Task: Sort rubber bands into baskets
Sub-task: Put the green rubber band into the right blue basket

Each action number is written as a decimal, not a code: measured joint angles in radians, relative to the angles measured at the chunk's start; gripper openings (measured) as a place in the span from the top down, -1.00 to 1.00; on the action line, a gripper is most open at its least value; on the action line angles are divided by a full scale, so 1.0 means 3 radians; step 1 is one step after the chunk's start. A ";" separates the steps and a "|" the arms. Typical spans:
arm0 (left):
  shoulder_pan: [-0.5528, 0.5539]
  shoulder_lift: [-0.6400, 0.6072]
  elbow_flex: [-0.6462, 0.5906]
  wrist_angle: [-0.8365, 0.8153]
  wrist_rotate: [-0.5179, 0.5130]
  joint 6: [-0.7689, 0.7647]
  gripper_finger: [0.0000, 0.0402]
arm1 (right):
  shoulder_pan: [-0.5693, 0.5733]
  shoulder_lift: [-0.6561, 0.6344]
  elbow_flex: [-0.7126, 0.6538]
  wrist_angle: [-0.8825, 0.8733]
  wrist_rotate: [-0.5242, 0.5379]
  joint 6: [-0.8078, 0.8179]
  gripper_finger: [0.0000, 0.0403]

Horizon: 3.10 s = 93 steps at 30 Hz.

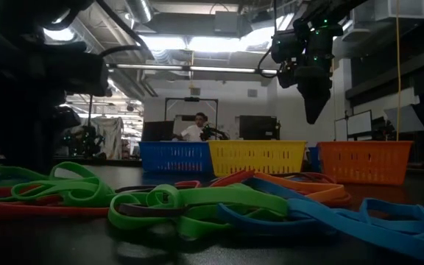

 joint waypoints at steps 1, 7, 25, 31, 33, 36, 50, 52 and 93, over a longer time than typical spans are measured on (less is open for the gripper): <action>0.0001 -0.0005 0.0009 -0.0004 0.0002 0.0010 0.53 | 0.0000 0.0000 0.0000 0.0000 0.0000 0.0000 0.31; 0.0015 -0.0009 0.0086 -0.0032 0.0043 0.0061 0.81 | 0.0000 0.0000 0.0000 0.0001 0.0000 0.0000 0.31; 0.0257 -0.0001 0.0287 0.0523 0.0068 0.0664 0.99 | 0.0000 0.0000 0.0000 0.0046 -0.0486 0.0001 0.31; 0.0536 -0.0002 0.0290 0.0915 0.0036 0.1339 0.99 | 0.0118 0.0000 0.0000 0.0392 -0.1227 -0.0007 0.31; 0.0642 -0.0003 0.0290 0.1014 -0.0019 0.1652 0.99 | 0.0215 0.0000 0.0000 0.0565 -0.1321 -0.0010 0.31; 0.0833 -0.0003 0.0290 0.1199 -0.0237 0.2029 0.99 | 0.0390 0.0011 0.0000 0.0815 -0.1332 -0.0009 0.31; 0.1519 -0.0009 0.0293 0.2405 -0.0398 0.2719 0.99 | 0.1275 0.0015 0.0000 0.1556 -0.0843 0.0018 0.31; 0.1549 -0.0009 0.0292 0.2499 -0.0397 0.2728 0.99 | 0.1381 0.0015 0.0000 0.1638 -0.0687 0.0100 0.31; 0.1402 -0.0009 0.0294 0.2881 -0.0387 0.3039 0.88 | 0.1701 0.0019 0.0000 0.1704 -0.0233 0.1118 0.92</action>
